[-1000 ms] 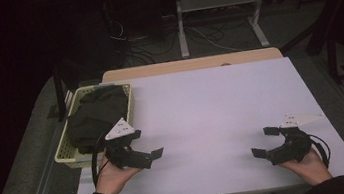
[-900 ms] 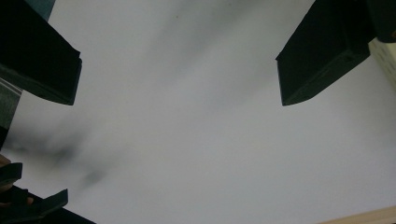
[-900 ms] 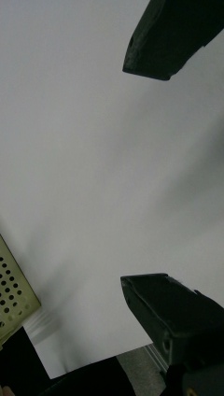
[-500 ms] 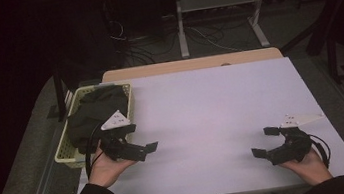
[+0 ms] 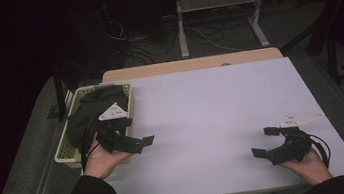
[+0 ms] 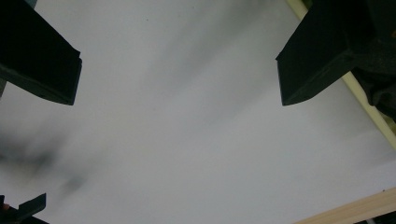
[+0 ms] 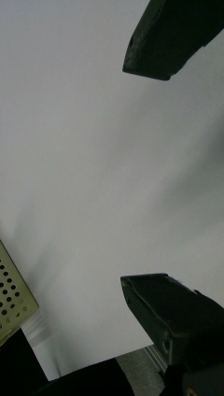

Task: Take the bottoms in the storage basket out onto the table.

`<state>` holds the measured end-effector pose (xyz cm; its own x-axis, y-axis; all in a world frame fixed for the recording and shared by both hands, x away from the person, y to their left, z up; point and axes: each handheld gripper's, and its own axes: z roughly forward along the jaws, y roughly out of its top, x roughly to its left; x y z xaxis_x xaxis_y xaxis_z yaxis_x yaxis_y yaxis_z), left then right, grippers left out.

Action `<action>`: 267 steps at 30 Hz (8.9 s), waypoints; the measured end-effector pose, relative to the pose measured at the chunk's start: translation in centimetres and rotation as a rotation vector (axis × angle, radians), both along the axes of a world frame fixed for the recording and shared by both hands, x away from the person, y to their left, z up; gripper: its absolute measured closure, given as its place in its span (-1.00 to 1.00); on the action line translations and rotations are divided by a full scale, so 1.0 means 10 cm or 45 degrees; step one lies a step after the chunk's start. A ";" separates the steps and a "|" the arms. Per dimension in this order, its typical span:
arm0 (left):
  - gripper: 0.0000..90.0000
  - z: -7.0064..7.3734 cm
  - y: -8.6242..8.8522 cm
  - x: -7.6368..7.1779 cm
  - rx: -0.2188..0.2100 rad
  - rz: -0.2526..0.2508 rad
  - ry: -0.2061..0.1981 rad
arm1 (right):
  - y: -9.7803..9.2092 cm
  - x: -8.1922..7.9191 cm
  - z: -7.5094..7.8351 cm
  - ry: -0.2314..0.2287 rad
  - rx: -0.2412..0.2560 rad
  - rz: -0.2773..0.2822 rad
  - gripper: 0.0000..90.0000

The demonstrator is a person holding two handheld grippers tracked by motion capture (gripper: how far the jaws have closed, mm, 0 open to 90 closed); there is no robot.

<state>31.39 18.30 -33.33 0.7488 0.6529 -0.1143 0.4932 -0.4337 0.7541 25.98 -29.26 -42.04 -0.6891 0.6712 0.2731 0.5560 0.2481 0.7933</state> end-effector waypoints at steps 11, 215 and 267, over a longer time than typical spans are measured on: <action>-1.00 0.04 0.06 0.12 0.014 0.021 0.006 | -0.01 0.00 0.00 0.002 0.002 -0.001 -1.00; 0.32 -0.42 0.94 1.42 -0.018 0.547 0.437 | 0.00 -0.03 -0.05 -0.018 -0.068 0.010 -0.99; 0.32 0.75 1.08 1.17 -0.170 0.450 0.233 | 0.01 -0.03 -0.03 -0.033 -0.061 0.029 -0.99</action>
<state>43.08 29.09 -25.84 0.4409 0.8363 -0.3259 0.7252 -0.1179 0.6784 25.69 -29.15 -42.35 -0.7105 0.6674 0.2229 0.5294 0.2983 0.7942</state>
